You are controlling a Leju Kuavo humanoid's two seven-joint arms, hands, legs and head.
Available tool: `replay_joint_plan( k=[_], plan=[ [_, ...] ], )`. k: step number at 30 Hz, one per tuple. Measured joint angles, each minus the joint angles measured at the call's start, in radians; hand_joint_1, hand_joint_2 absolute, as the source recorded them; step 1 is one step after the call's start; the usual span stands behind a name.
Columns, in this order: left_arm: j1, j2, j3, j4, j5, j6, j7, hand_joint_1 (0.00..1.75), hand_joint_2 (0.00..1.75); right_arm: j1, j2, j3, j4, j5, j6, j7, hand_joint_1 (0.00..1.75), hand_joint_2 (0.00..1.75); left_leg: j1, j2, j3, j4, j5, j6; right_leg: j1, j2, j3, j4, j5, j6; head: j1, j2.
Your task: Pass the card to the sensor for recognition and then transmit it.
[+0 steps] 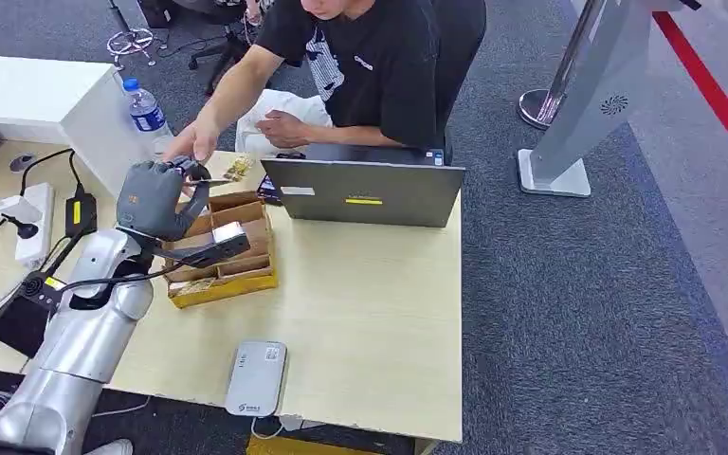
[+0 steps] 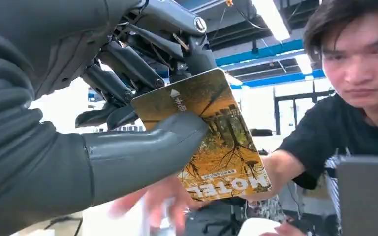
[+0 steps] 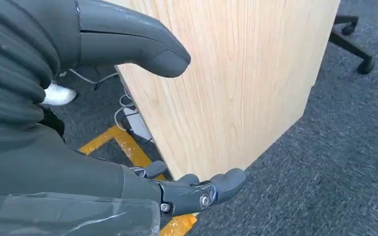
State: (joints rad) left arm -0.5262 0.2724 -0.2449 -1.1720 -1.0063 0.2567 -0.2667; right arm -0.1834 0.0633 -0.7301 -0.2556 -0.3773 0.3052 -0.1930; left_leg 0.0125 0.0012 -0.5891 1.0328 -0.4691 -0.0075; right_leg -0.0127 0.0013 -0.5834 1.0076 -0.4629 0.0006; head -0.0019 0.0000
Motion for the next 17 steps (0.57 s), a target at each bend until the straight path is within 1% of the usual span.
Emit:
replay_joint_plan(
  k=[5, 6, 7, 10, 13, 16, 17],
  plan=[
    [-0.032, -0.002, 0.000, 0.058, 0.001, 0.020, 0.000, 1.75, 1.75, -0.005, 0.003, 0.002, 0.002, 0.000, -0.003, 0.002, 0.00, 1.75, 0.000, 0.000, 0.000, 0.000, 0.000, 0.000, 0.000, 0.000, 0.000, 0.000, 0.000, 0.000, 0.000, 0.000],
    [-0.034, -0.002, 0.000, 0.066, 0.001, 0.023, 0.000, 1.01, 1.75, -0.005, 0.003, 0.003, 0.003, 0.000, -0.003, 0.002, 0.00, 1.75, 0.000, 0.001, 0.000, 0.000, 0.000, 0.000, 0.000, 0.001, 0.000, 0.000, 0.000, 0.000, 0.000, 0.000],
    [-0.036, -0.002, 0.000, 0.073, 0.002, 0.025, 0.000, 0.00, 1.75, -0.005, 0.003, 0.003, 0.003, 0.000, -0.003, 0.002, 0.00, 1.75, 0.000, 0.001, 0.000, 0.000, 0.000, 0.000, 0.000, 0.001, 0.000, 0.000, 0.000, 0.000, 0.000, 0.000],
    [-0.033, -0.001, 0.000, 0.086, 0.006, 0.040, -0.002, 0.00, 1.75, -0.005, 0.003, 0.003, 0.005, 0.000, -0.002, 0.001, 0.00, 1.75, 0.000, 0.001, 0.000, 0.000, 0.000, 0.000, 0.000, 0.001, 0.000, 0.000, 0.000, 0.000, 0.000, 0.000],
    [-0.018, -0.001, 0.000, 0.090, 0.015, 0.077, -0.006, 0.00, 1.75, -0.005, 0.003, 0.003, 0.005, -0.001, -0.002, 0.001, 0.00, 1.75, 0.000, 0.000, -0.001, 0.000, 0.000, 0.000, 0.000, 0.001, 0.000, 0.000, 0.000, 0.000, 0.000, 0.000],
    [-0.008, 0.000, 0.000, 0.095, 0.017, 0.091, -0.008, 0.00, 1.75, -0.005, 0.003, 0.003, 0.005, -0.001, -0.002, 0.001, 0.00, 1.75, 0.000, 0.000, -0.001, 0.000, 0.000, 0.000, 0.000, 0.001, 0.000, 0.000, 0.000, 0.000, 0.000, 0.000],
    [0.001, 0.000, 0.002, 0.095, 0.023, 0.120, -0.010, 0.00, 1.75, -0.005, 0.003, 0.003, 0.005, -0.001, -0.003, 0.000, 0.00, 1.75, 0.000, 0.000, -0.001, 0.000, 0.000, 0.000, 0.000, 0.001, 0.000, 0.000, 0.000, 0.000, 0.000, 0.000]
  ],
)
